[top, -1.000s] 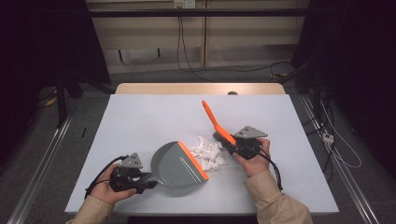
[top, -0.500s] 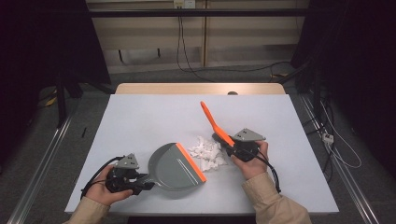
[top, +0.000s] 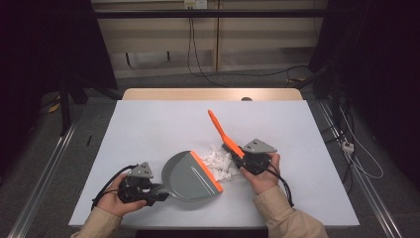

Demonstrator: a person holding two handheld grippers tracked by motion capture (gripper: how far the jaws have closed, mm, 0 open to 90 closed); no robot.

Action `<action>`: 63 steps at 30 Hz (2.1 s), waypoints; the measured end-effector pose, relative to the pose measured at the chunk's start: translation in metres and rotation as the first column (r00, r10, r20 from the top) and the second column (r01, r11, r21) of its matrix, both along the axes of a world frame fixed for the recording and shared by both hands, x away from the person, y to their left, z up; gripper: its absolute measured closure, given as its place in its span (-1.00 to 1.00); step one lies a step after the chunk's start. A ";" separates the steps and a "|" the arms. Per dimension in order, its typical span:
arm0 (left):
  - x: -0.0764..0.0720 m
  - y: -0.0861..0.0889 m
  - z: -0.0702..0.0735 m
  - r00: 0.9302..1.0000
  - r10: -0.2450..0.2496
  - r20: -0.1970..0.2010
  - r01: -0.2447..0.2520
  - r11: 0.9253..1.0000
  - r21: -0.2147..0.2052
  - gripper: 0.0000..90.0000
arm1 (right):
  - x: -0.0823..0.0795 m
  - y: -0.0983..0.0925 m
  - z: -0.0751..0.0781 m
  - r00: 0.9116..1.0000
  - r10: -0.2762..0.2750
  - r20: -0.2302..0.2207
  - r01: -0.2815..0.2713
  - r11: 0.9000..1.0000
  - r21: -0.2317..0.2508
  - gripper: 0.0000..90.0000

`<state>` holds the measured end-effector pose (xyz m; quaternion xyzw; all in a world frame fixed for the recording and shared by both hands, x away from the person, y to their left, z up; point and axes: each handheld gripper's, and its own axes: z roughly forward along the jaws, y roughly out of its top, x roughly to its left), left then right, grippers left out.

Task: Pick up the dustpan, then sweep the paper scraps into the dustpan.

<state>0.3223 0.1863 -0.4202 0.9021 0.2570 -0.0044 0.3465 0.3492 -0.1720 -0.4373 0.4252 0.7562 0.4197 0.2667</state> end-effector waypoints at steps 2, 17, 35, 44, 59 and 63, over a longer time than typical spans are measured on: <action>0.001 -0.002 -0.001 1.000 -0.001 -0.002 0.001 1.000 -0.002 0.38 | -0.001 0.004 0.000 1.000 -0.002 0.005 0.002 1.000 -0.007 0.58; 0.002 -0.007 -0.002 1.000 0.000 0.000 0.000 1.000 0.000 0.38 | -0.003 0.012 0.000 1.000 0.001 0.000 -0.001 1.000 0.005 0.58; 0.002 -0.010 -0.005 1.000 -0.001 0.007 0.001 1.000 0.008 0.38 | -0.004 0.015 0.000 1.000 0.002 0.005 -0.002 1.000 0.002 0.58; 0.002 -0.011 -0.005 1.000 0.007 0.007 -0.007 1.000 0.002 0.38 | -0.004 0.017 0.000 1.000 0.001 0.001 -0.001 1.000 0.007 0.58; 0.002 -0.014 -0.006 1.000 0.010 0.000 -0.010 1.000 0.002 0.38 | -0.007 0.030 0.000 1.000 0.029 0.003 -0.029 0.999 0.014 0.58; 0.002 -0.014 -0.007 1.000 0.005 -0.001 -0.005 1.000 0.007 0.38 | -0.009 0.037 0.000 0.999 0.048 -0.002 -0.047 0.998 0.029 0.58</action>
